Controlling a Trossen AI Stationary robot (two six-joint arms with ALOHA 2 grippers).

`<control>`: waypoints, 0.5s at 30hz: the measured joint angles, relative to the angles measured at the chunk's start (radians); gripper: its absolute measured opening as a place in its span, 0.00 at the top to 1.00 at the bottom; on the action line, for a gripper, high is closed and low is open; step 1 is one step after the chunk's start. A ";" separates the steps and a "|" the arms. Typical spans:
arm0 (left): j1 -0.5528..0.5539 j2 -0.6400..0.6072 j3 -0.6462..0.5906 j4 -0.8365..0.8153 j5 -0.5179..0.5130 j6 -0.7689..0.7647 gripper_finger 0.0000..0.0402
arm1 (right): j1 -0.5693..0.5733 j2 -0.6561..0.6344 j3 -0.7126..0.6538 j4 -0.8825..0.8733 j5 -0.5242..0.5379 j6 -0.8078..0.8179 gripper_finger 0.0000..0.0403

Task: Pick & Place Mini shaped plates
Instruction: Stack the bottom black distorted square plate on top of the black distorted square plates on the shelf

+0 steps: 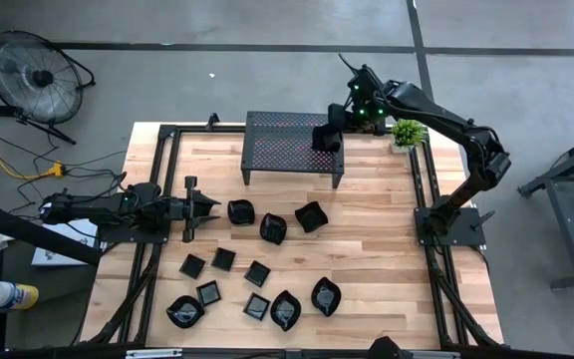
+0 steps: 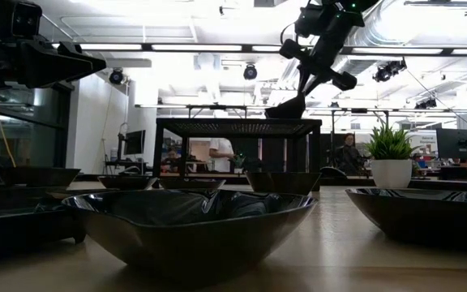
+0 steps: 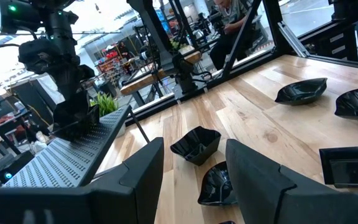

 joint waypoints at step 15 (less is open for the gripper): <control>0.000 0.000 0.000 0.000 0.000 0.000 0.58 | 0.000 0.000 0.000 0.000 -0.015 -0.018 0.99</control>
